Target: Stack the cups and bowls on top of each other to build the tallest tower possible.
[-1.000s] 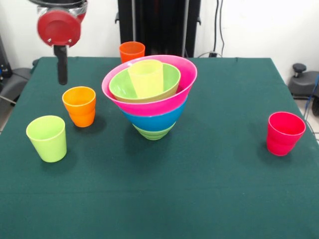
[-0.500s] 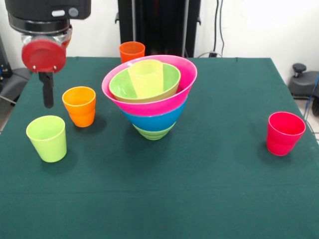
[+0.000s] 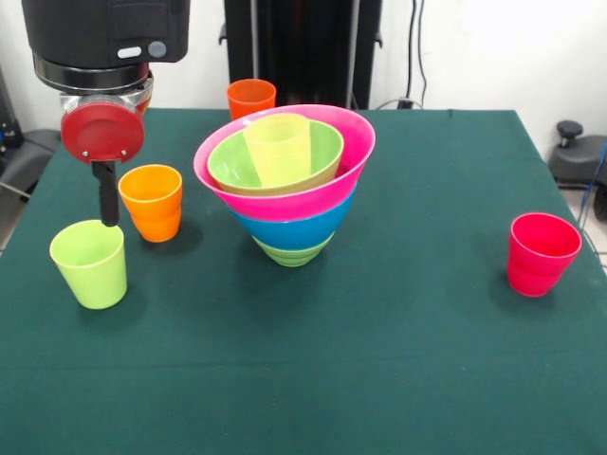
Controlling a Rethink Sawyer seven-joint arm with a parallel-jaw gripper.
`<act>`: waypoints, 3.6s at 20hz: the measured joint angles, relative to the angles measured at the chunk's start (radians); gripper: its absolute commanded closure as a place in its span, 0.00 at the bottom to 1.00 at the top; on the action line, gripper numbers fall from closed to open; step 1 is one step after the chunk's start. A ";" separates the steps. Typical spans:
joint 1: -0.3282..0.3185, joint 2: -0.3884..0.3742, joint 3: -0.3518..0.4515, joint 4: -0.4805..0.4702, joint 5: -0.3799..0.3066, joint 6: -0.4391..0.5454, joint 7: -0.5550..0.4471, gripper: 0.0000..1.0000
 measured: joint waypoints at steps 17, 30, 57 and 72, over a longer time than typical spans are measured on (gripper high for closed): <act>-0.002 0.003 0.014 0.000 -0.007 0.000 0.000 0.00; -0.013 0.020 0.041 0.004 -0.015 -0.062 0.000 0.00; -0.089 0.054 0.119 0.023 -0.147 -0.133 0.000 0.00; -0.092 0.100 0.143 0.024 -0.193 -0.185 0.000 0.00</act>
